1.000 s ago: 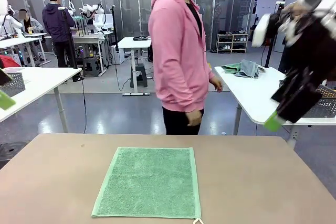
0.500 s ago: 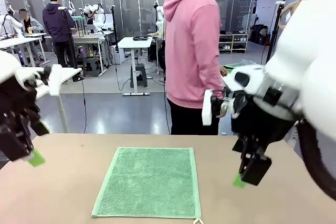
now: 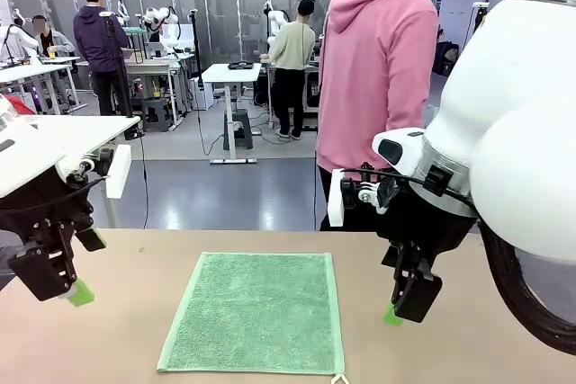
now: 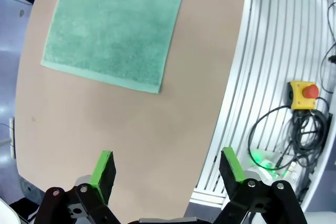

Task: Fold the towels and place them in the basket.
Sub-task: When a person lays out a Towel with hook on the table, fold it in half twice.

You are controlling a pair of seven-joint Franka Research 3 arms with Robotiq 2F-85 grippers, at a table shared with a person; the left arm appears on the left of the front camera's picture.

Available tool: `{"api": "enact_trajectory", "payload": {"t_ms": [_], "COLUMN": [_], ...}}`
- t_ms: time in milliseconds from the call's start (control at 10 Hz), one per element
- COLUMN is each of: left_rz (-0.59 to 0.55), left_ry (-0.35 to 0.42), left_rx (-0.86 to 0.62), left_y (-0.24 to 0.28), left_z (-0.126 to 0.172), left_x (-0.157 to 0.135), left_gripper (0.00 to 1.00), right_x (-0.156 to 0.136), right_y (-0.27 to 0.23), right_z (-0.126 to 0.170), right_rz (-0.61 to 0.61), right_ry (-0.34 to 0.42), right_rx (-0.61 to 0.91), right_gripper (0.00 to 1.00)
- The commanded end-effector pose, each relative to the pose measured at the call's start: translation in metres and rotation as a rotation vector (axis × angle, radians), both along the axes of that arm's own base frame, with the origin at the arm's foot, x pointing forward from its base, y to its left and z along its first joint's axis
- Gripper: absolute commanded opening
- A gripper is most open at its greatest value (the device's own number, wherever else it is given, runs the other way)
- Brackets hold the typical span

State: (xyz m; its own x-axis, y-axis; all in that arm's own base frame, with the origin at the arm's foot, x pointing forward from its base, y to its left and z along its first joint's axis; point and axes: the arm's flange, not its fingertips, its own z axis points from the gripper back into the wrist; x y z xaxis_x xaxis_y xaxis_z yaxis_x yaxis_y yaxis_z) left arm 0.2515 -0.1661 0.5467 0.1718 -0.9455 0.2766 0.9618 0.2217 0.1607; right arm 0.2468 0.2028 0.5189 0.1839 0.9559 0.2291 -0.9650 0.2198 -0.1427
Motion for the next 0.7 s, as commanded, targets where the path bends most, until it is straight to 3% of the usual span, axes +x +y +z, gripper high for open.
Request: {"api": "enact_trajectory", "payload": {"t_ms": [0,200,400,600], "left_rz": [0.002,0.001,-0.151,-0.207], "left_ry": [0.007,0.000,-0.001,0.017], "left_rx": [0.002,0.000,0.030,0.081], "left_y": [0.001,0.000,-0.028,-0.040], "left_z": [0.000,0.000,-0.039,-0.072], "left_x": [-0.001,0.000,0.029,0.038], "left_gripper": [1.00,1.00,1.00,1.00], "right_x": [-0.001,0.000,0.015,0.015], "right_y": [0.000,0.000,0.029,0.040], "right_z": [0.001,0.000,-0.041,-0.067], "right_rz": [0.002,0.000,0.069,0.078], "right_ry": [0.000,0.000,0.041,0.044], "right_rx": [-0.001,0.000,-0.012,-0.066], "right_gripper": [1.00,1.00,1.00,1.00]}}
